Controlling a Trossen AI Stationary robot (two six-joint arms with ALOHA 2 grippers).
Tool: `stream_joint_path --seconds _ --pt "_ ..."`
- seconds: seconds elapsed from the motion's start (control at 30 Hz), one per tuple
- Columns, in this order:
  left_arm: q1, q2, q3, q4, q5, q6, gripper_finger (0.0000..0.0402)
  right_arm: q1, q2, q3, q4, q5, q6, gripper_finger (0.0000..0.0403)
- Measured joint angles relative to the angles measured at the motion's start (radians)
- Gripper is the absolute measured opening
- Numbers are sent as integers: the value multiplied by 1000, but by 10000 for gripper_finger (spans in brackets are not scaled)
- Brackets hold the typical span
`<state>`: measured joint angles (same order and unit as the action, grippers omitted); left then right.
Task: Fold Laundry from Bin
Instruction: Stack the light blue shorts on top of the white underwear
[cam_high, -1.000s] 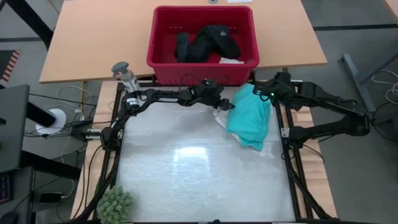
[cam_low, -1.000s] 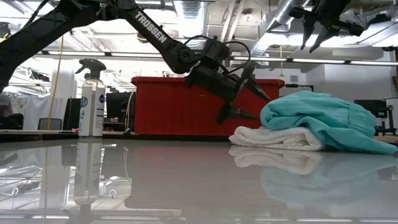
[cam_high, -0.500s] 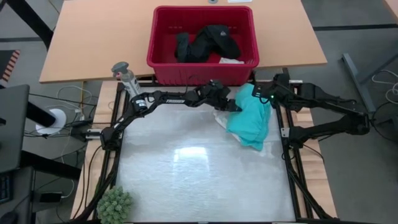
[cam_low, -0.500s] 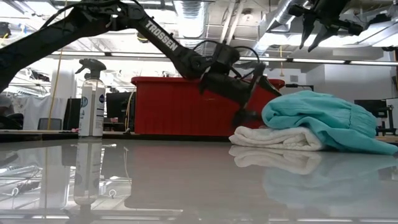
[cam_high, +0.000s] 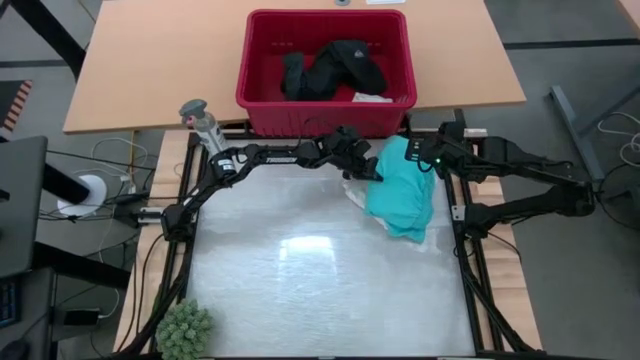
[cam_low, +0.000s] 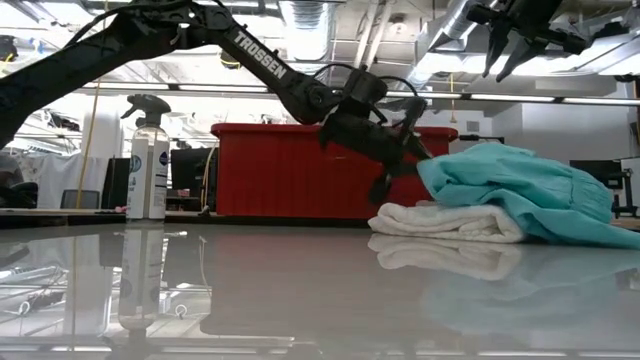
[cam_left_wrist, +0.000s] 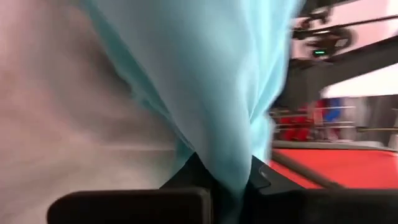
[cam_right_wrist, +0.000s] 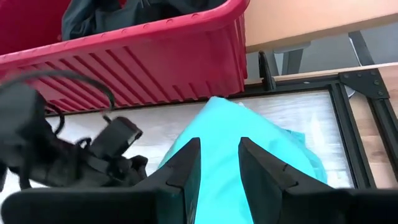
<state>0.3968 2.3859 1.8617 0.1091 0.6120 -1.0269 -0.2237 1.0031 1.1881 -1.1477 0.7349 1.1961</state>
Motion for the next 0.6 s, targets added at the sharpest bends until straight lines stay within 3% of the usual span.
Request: stream_joint_path --seconds 0.23,0.33,0.43,0.6 --pt "39 -5 173 -75 144 -79 2 10 0 0 1 0 0 134" --pt "68 -8 251 -280 168 53 2 19 0 0 1 -1 0 134" --pt "96 -6 272 -500 96 236 1 31 0 0 0 -2 0 134" --pt "111 37 242 -569 112 380 1 44 0 0 1 -1 0 134"
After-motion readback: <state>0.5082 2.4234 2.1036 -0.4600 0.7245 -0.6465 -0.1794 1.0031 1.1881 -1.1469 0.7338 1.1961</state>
